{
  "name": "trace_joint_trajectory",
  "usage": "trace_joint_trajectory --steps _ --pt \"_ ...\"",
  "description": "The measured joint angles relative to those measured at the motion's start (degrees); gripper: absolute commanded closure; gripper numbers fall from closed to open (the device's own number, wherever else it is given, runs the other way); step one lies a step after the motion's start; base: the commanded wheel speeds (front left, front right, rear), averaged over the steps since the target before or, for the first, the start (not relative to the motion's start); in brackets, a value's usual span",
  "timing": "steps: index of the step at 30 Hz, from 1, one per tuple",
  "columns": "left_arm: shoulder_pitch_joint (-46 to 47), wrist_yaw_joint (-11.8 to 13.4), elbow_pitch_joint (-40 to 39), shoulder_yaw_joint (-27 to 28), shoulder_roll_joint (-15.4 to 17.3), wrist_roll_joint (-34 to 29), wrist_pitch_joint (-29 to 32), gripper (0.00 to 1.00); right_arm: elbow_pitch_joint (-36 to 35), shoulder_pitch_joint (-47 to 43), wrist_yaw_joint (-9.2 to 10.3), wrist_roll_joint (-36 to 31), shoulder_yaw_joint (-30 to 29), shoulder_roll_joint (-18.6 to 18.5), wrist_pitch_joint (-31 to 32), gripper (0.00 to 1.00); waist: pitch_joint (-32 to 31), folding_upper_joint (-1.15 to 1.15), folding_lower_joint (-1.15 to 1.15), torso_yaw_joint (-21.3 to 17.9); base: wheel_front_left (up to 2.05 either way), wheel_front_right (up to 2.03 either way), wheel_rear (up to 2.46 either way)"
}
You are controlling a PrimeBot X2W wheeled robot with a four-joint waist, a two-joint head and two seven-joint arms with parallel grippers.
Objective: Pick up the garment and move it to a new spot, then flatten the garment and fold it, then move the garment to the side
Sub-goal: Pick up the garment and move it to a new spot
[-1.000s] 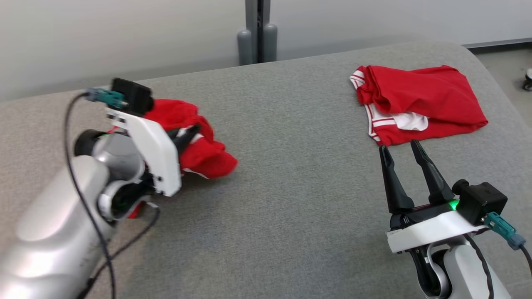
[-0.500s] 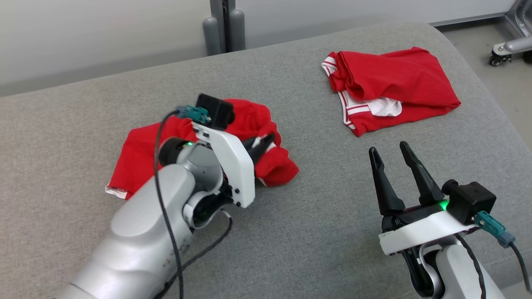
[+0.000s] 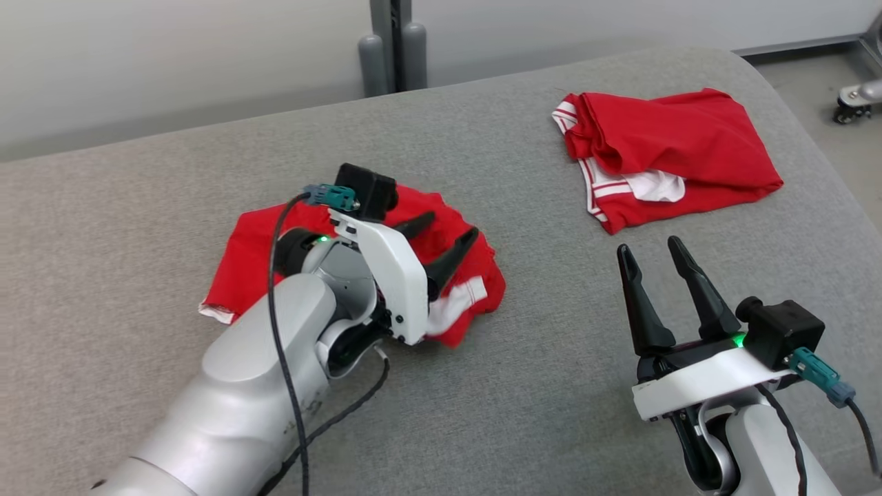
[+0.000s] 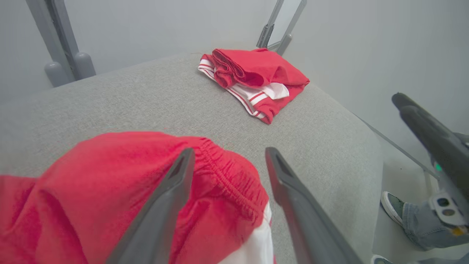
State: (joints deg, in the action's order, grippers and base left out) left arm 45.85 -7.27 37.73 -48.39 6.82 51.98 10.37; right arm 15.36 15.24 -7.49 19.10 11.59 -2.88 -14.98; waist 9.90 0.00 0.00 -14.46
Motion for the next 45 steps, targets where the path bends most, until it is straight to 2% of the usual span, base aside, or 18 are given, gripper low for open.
trace_joint_trajectory --steps 7,10,18,19,26,30,34,38,45 --pt "0.14 -0.14 -5.01 1.99 6.00 -0.26 -5.28 0.00 -0.46 -0.69 0.00 -0.44 -1.65 -0.75 0.00 0.00 -1.20 0.00 0.00 2.87 0.00 0.00 0.00" --pt "-0.52 0.89 -8.42 3.45 8.89 -1.30 -8.53 0.00 -0.81 -1.25 0.00 -0.48 -1.74 -0.92 -0.01 0.00 -1.66 0.00 0.00 4.13 0.00 0.00 0.00" --pt "-8.37 7.11 -17.84 7.14 16.73 -4.00 -17.11 0.00 -0.97 -2.46 0.00 -0.48 -1.52 -1.16 -0.01 0.00 -2.66 0.00 0.00 7.11 0.00 0.00 0.00" --pt "-10.66 8.49 -20.25 8.16 18.46 -4.44 -19.57 0.00 -0.98 -2.86 0.00 -0.48 -1.56 -1.24 -0.01 0.00 -2.87 0.00 0.00 7.69 0.00 0.00 0.00" --pt "-19.37 13.43 -26.46 12.36 23.37 -6.83 -24.62 0.00 -1.46 -3.37 0.00 -0.47 -1.76 -1.82 -0.01 0.00 -3.35 0.00 0.00 9.13 0.00 0.00 0.00" --pt "-25.05 15.66 -30.19 16.05 24.25 -9.17 -25.31 0.00 -1.66 -4.19 0.00 -0.42 -2.18 -2.23 -0.01 0.00 -3.68 0.00 0.00 9.80 0.00 0.00 0.00" --pt "-31.65 16.88 -35.16 22.28 21.79 -12.90 -25.46 0.00 -2.01 -4.89 0.00 -0.37 -2.55 -2.24 0.00 0.00 -3.95 0.00 0.00 10.26 0.00 0.00 0.00" --pt "-38.34 16.82 -37.46 27.97 18.47 -15.99 -25.44 0.00 -2.42 -5.50 0.00 -0.02 -2.94 -2.13 0.00 0.00 -4.39 0.00 0.00 10.49 0.00 0.00 0.00" --pt "-45.72 14.23 -37.73 36.66 13.61 -20.68 -25.47 0.00 -4.23 -6.96 0.00 -0.04 -4.45 -1.48 -0.01 0.00 -5.02 0.00 0.00 10.62 0.00 0.00 0.00"
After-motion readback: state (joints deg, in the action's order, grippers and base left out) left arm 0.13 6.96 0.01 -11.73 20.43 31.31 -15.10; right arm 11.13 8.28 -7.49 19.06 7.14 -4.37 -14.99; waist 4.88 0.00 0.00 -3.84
